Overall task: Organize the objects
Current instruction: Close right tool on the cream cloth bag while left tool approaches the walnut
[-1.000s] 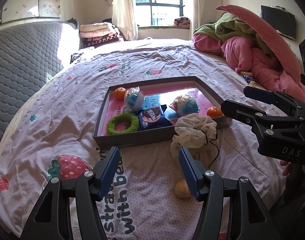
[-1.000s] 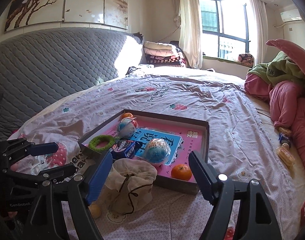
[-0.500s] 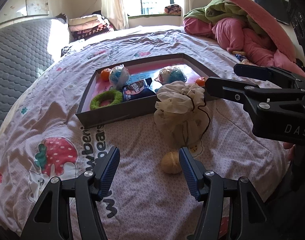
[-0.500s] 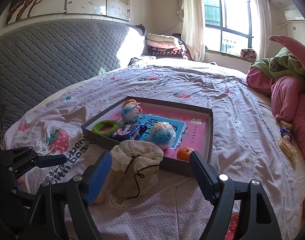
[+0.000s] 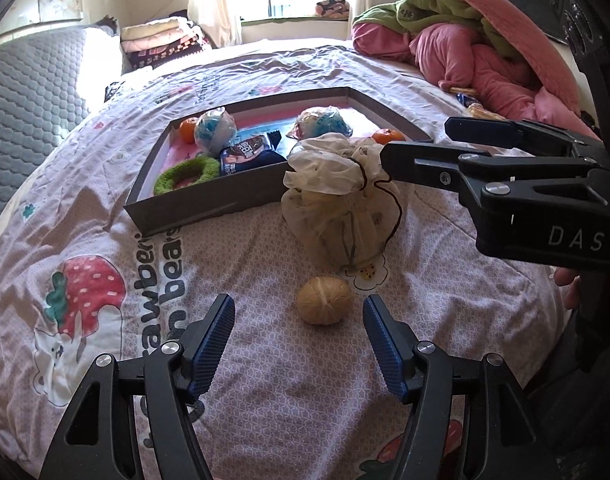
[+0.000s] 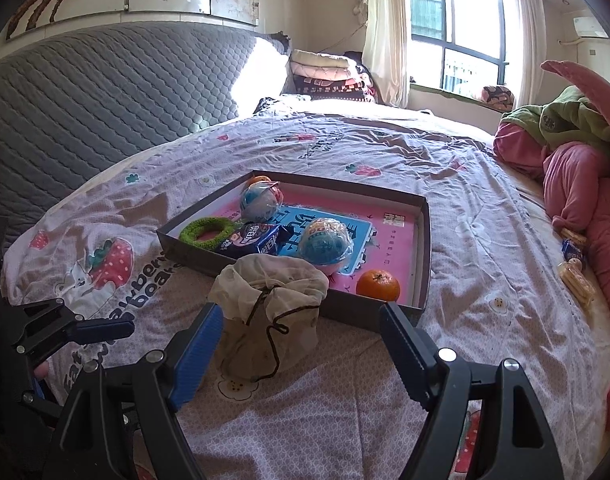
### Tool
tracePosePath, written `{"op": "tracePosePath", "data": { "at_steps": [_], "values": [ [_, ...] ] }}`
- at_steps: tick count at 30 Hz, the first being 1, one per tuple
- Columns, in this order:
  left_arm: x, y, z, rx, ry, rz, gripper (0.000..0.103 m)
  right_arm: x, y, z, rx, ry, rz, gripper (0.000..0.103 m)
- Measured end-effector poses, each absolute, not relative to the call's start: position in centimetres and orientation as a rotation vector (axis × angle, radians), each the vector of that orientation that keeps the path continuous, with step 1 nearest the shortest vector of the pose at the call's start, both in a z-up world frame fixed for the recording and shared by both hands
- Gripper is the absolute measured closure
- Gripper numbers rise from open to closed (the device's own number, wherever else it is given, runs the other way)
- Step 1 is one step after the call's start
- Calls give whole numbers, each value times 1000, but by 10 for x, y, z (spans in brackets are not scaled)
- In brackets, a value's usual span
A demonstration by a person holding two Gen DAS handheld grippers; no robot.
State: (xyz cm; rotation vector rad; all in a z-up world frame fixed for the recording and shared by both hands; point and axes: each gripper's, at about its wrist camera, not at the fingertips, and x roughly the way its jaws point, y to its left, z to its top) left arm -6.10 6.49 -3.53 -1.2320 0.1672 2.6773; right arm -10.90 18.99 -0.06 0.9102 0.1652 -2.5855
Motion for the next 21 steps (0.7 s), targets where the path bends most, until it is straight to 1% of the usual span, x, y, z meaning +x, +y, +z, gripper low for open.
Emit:
{"op": "tracePosePath", "data": {
  "at_steps": [10, 21],
  "values": [
    [-69, 63, -47, -1269, 117, 2638, 35, -115, 176, -17, 972, 206, -2564, 24],
    [-74, 65, -53, -1272, 108, 2626, 35, -128, 158, -36, 1046, 232, -2524, 24]
  ]
}}
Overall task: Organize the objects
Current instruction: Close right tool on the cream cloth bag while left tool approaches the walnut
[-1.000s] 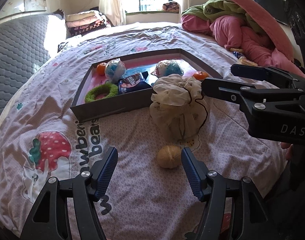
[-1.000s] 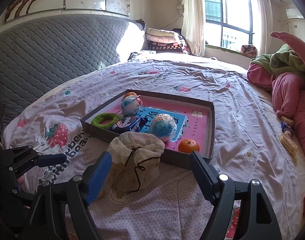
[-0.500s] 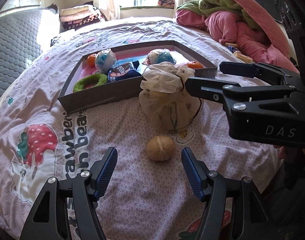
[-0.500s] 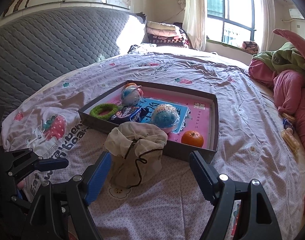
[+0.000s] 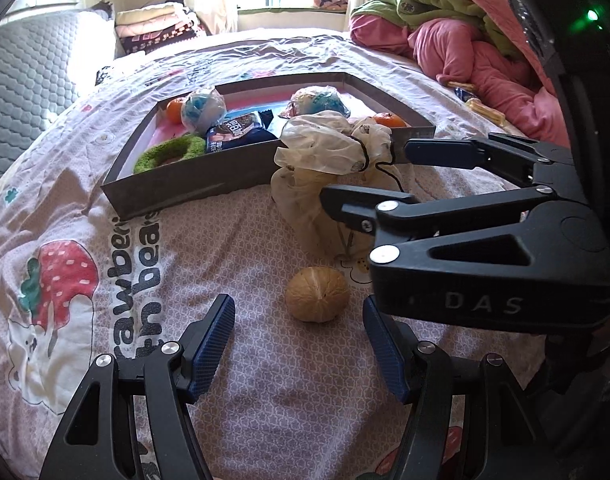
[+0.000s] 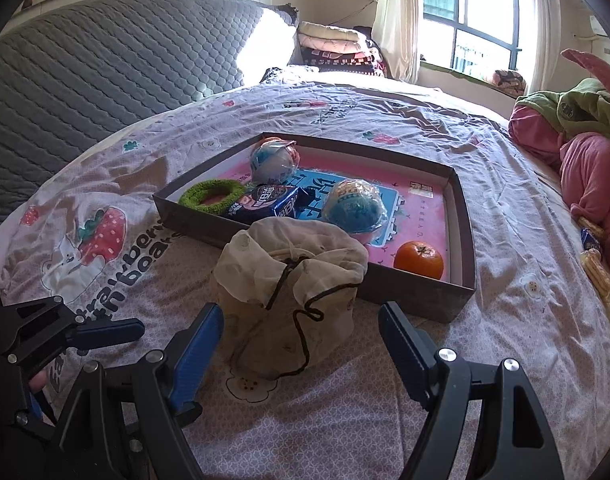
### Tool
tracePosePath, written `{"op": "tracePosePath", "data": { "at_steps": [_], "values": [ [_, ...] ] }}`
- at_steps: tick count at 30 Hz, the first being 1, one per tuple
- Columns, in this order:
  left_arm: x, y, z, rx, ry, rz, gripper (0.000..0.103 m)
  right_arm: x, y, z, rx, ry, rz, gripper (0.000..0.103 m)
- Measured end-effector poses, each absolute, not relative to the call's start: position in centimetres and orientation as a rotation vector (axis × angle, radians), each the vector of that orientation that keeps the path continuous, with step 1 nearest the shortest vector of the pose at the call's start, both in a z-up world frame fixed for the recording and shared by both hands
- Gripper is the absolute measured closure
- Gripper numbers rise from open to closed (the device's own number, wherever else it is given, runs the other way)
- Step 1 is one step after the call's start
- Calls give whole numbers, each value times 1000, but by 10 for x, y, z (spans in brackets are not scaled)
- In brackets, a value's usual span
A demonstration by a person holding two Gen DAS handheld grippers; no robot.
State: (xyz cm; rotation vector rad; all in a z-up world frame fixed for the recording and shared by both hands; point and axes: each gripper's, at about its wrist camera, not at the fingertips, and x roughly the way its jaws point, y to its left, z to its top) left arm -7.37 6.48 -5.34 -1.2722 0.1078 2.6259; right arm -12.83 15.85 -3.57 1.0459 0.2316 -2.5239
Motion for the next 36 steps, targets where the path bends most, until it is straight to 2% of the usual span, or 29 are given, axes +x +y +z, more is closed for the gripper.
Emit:
{"op": "tracePosePath", "data": {
  "at_steps": [9, 19, 21, 25, 26, 28, 36],
  "values": [
    [-80, 66, -60, -1279, 84, 2618, 35, -139, 148, -43, 1053, 270, -2529, 24],
    [-84, 67, -63, -1265, 64, 2617, 35, -143, 147, -45, 1052, 240, -2508, 56],
    [-85, 67, -63, -1259, 65, 2625, 39, -143, 148, -44, 1047, 234, -2503, 62],
    [-86, 69, -64, -1247, 76, 2631, 55, -143, 146, -44, 1042, 231, -2491, 77],
    [-86, 70, -64, -1242, 75, 2628, 62, -143, 146, -44, 1043, 230, -2491, 78],
    [-86, 71, -64, -1238, 77, 2616, 70, -143, 146, -43, 1040, 222, -2486, 79],
    [-86, 69, -62, -1226, 64, 2617, 70, -142, 151, -38, 1012, 188, -2498, 82]
  ]
}}
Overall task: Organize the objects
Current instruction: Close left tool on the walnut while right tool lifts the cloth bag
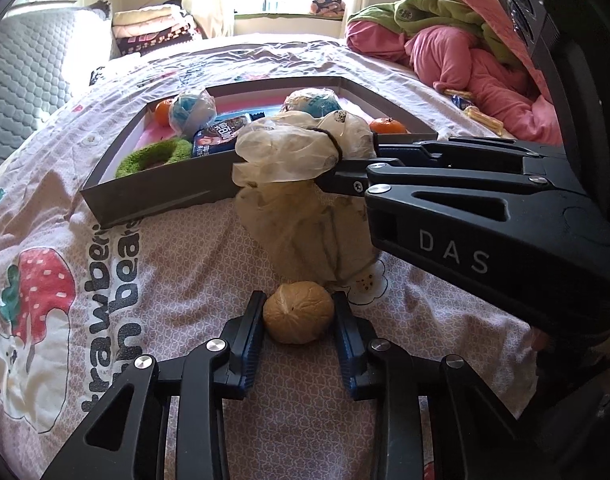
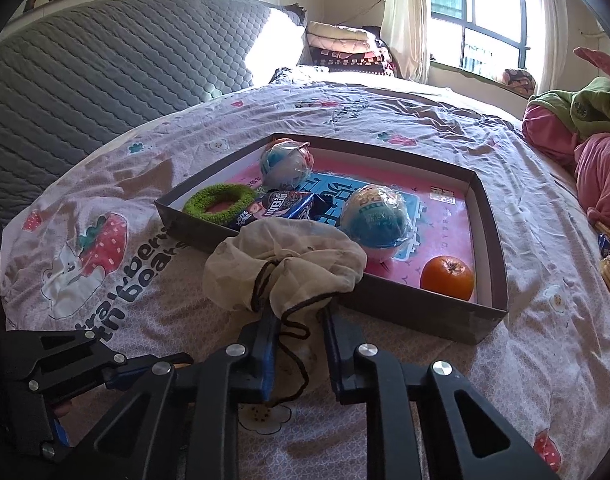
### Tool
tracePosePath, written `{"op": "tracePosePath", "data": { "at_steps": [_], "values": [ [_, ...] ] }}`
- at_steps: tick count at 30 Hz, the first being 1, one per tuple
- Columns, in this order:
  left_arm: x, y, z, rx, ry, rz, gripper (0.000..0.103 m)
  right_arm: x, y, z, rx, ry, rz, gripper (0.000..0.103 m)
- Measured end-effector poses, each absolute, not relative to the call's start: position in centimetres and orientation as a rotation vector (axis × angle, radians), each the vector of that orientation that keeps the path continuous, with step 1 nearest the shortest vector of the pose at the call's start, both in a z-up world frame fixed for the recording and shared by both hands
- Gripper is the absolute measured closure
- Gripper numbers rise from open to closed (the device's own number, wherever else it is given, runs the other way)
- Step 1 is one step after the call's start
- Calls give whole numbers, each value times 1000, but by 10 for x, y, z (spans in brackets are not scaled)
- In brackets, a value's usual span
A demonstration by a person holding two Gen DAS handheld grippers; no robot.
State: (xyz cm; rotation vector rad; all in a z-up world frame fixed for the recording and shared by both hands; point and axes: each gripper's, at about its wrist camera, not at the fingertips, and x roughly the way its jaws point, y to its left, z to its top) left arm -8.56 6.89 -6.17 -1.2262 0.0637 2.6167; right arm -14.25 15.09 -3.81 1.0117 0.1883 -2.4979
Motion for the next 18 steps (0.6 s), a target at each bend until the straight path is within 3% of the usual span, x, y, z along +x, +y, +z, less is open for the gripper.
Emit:
{"op": "tracePosePath", "data": {
  "at_steps": [18],
  "values": [
    [-83, 61, -39, -1158, 61, 2683, 70, -132, 158, -16, 887, 125, -2533, 82]
  ]
}}
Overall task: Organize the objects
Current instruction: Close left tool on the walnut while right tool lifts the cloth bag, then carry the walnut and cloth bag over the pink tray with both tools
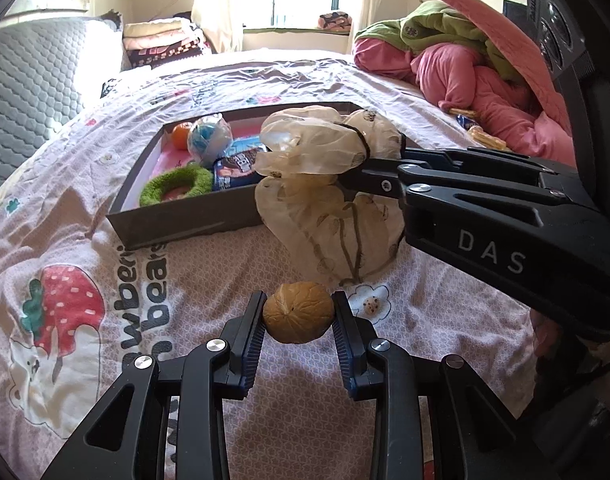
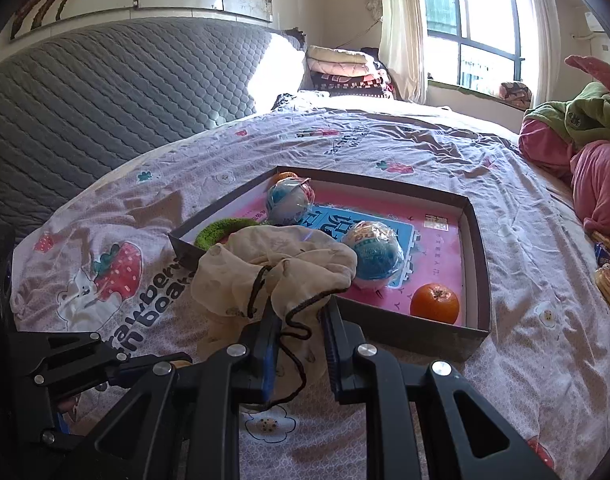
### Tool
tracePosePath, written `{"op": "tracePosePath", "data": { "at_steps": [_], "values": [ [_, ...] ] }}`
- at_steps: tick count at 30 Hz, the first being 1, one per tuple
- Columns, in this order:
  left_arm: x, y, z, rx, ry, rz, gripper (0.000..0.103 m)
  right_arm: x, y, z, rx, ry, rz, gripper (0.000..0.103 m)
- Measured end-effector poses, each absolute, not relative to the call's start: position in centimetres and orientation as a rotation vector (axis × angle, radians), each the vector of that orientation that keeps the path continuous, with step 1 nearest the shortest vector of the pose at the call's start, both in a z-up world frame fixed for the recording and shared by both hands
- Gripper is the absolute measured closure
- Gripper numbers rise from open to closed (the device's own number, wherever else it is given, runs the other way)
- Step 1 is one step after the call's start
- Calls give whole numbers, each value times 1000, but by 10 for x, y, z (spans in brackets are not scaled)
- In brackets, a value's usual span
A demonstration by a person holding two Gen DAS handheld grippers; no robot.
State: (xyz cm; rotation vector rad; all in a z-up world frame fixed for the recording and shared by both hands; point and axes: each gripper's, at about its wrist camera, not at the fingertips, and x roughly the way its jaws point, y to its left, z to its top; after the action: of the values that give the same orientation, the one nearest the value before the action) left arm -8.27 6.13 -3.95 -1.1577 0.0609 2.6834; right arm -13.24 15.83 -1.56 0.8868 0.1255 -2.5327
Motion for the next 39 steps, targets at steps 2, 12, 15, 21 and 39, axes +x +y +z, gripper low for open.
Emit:
{"op": "tracePosePath", "data": {
  "at_steps": [2, 12, 15, 21, 39],
  "values": [
    [-83, 59, -36, -1148, 55, 2696, 70, -132, 161, -12, 873, 111, -2538, 82],
    [-87, 52, -22, -1124, 31, 2740, 70, -129, 171, 1, 815, 55, -2565, 82],
    [-88, 51, -17, -1112, 30, 2753, 70, -128, 173, 3, 804, 48, -2570, 82],
    [-91, 49, -5, -1084, 23, 2777, 70, -126, 177, 10, 772, 36, -2584, 82],
    [-119, 48, 21, -1017, 17, 2816, 70, -133, 201, 31, 690, -36, -2649, 82]
  ]
}}
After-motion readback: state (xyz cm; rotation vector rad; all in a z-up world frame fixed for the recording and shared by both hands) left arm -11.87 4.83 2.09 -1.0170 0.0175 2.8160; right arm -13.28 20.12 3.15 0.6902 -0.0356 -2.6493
